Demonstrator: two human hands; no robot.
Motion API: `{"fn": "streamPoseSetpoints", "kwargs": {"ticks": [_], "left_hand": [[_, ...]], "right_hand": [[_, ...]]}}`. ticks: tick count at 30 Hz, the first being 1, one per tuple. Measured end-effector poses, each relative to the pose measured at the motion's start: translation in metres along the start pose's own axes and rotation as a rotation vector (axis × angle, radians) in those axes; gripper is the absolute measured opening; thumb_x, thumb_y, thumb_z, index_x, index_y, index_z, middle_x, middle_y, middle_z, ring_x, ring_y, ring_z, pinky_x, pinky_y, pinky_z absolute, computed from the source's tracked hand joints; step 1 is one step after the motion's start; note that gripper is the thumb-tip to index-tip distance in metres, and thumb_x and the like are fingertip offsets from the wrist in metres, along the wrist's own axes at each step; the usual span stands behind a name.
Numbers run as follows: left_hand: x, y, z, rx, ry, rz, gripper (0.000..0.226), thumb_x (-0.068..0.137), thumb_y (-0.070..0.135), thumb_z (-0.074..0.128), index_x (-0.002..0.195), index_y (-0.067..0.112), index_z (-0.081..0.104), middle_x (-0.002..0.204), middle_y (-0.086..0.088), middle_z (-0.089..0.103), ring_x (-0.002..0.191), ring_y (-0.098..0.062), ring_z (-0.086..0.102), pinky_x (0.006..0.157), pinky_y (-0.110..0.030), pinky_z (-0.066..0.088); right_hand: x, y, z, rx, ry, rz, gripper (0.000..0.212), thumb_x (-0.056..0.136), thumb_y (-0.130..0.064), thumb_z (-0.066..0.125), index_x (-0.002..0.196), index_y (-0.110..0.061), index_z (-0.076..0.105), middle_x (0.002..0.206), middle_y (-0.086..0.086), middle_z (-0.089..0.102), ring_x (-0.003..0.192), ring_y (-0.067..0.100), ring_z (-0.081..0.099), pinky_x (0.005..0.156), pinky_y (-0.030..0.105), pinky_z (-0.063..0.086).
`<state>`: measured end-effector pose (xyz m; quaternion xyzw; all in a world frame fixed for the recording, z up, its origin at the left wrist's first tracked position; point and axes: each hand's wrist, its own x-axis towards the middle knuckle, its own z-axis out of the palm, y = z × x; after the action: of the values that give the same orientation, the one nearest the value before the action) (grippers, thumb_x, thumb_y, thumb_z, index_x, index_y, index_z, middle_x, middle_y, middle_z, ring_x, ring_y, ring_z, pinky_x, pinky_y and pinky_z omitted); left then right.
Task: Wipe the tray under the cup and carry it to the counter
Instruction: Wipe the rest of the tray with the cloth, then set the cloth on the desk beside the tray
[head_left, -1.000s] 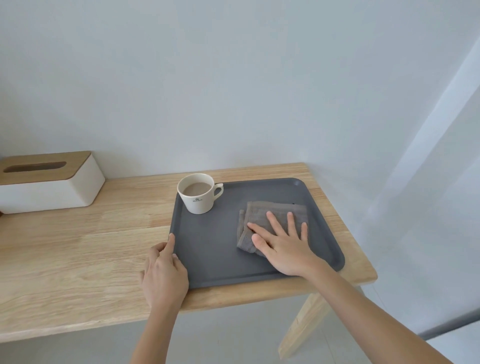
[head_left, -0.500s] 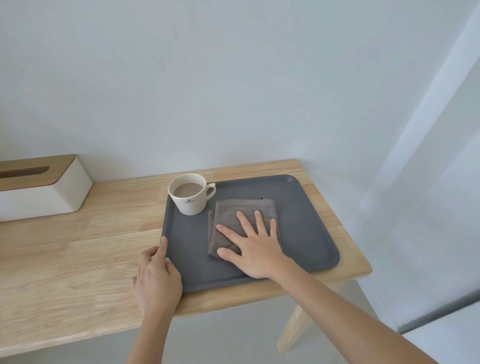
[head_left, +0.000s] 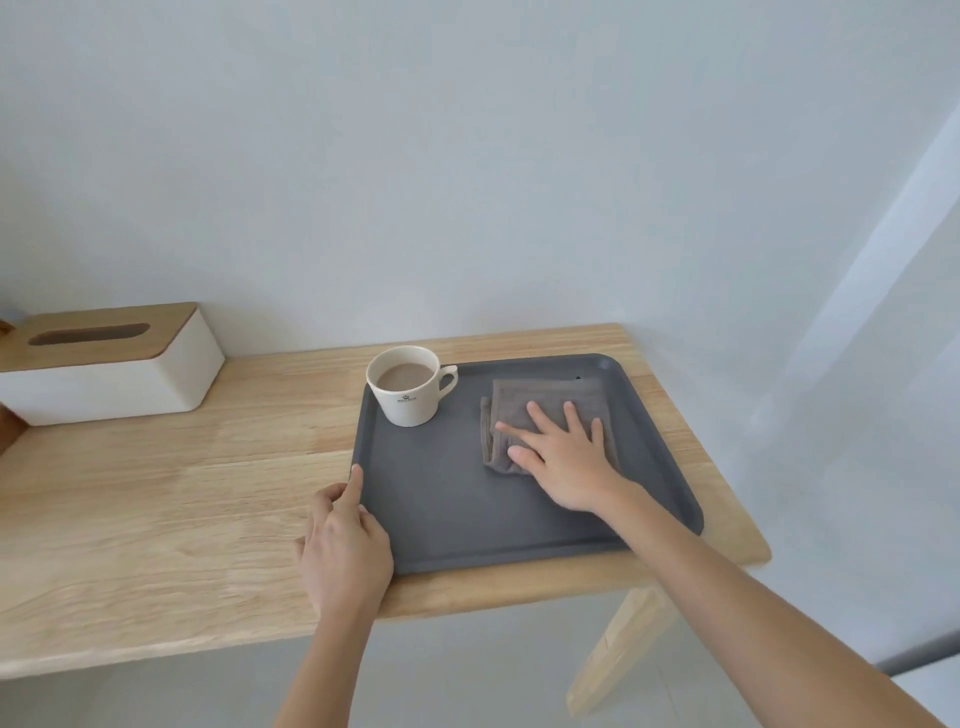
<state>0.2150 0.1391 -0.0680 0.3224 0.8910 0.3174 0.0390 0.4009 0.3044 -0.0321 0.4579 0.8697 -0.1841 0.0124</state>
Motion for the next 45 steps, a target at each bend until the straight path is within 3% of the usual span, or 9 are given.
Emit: {"fn": "streamPoseSetpoints", "kwargs": {"ticks": [6,12,19,24,29,33,39,42,45], "left_hand": [[-0.008,0.006,-0.005,0.018,0.030,0.020,0.044,0.096,0.020,0.041,0.139,0.023,0.048,0.135,-0.008,0.046,0.121,-0.029,0.043,0.097,-0.045,0.031],[-0.030,0.051,-0.011,0.115,-0.114,0.196,0.071,0.089,0.063,0.012,0.144,0.028,0.041,0.134,0.004,0.055,0.125,-0.020,0.043,0.102,-0.042,0.021],[-0.018,0.085,0.004,0.077,-0.439,0.076,0.043,0.092,0.030,0.055,0.128,0.010,0.044,0.128,-0.012,0.048,0.112,-0.030,0.056,0.095,-0.040,0.045],[-0.008,0.064,-0.009,-0.266,-0.476,-0.026,0.047,0.086,0.037,0.057,0.127,0.014,0.052,0.131,-0.012,0.047,0.125,-0.031,0.045,0.102,-0.045,0.044],[0.003,0.027,-0.070,-0.962,-0.560,-0.206,0.059,0.093,0.047,0.051,0.146,0.031,0.028,0.139,0.007,0.049,0.123,-0.008,0.049,0.100,-0.027,0.041],[0.017,-0.026,-0.113,-1.325,-0.551,-0.326,0.078,0.091,0.031,0.059,0.151,0.039,0.010,0.143,-0.001,0.050,0.117,-0.018,0.060,0.092,-0.040,0.053],[0.038,-0.089,-0.157,-1.251,-0.575,-0.550,0.063,0.079,0.049,0.068,0.133,0.025,0.049,0.129,-0.015,0.055,0.102,-0.046,0.067,0.085,-0.056,0.055],[0.046,-0.102,-0.162,-1.360,-0.370,-0.529,0.051,0.091,0.019,0.061,0.138,0.023,0.044,0.122,-0.014,0.061,0.089,-0.029,0.069,0.073,-0.041,0.057],[0.048,-0.111,-0.162,-0.988,-0.213,-0.447,0.071,0.088,0.003,0.063,0.146,0.030,0.032,0.112,-0.009,0.059,0.093,-0.024,0.062,0.076,-0.035,0.053]], "right_hand": [[-0.049,-0.037,0.013,0.093,-0.128,-0.162,0.049,0.099,-0.057,0.013,0.147,-0.053,0.021,0.165,-0.008,0.003,0.149,0.035,-0.015,0.116,0.059,-0.012],[-0.046,-0.010,-0.007,0.040,0.379,0.304,0.045,0.099,-0.038,0.044,0.139,-0.018,0.044,0.136,0.010,0.053,0.125,0.033,0.046,0.100,0.045,0.042],[-0.035,-0.011,-0.004,0.384,0.277,0.344,0.026,0.092,-0.028,0.059,0.080,-0.006,0.056,0.079,0.006,0.062,0.078,0.026,0.060,0.068,0.036,0.051],[-0.047,-0.046,-0.020,0.840,0.139,0.123,0.019,0.099,-0.026,0.049,0.102,-0.016,0.065,0.098,-0.001,0.070,0.094,0.018,0.066,0.085,0.037,0.054],[-0.054,-0.109,-0.036,1.324,-0.078,-0.152,0.022,0.100,-0.015,0.049,0.115,-0.010,0.064,0.111,0.006,0.073,0.101,0.020,0.071,0.081,0.032,0.058],[-0.034,-0.167,-0.021,1.537,-0.178,-0.208,0.027,0.100,-0.010,0.048,0.123,-0.002,0.059,0.116,0.012,0.069,0.102,0.023,0.069,0.077,0.030,0.060],[-0.010,-0.228,0.015,1.733,-0.348,-0.223,0.030,0.099,-0.011,0.049,0.129,-0.008,0.056,0.127,0.012,0.065,0.115,0.028,0.064,0.093,0.045,0.053],[0.004,-0.239,0.032,1.581,-0.327,-0.187,0.032,0.097,-0.006,0.052,0.129,-0.013,0.054,0.124,0.007,0.066,0.109,0.022,0.065,0.091,0.044,0.055],[0.016,-0.242,0.052,1.212,-0.232,-0.027,0.035,0.090,-0.005,0.063,0.123,-0.010,0.052,0.126,0.009,0.063,0.116,0.026,0.060,0.099,0.046,0.051]]}}
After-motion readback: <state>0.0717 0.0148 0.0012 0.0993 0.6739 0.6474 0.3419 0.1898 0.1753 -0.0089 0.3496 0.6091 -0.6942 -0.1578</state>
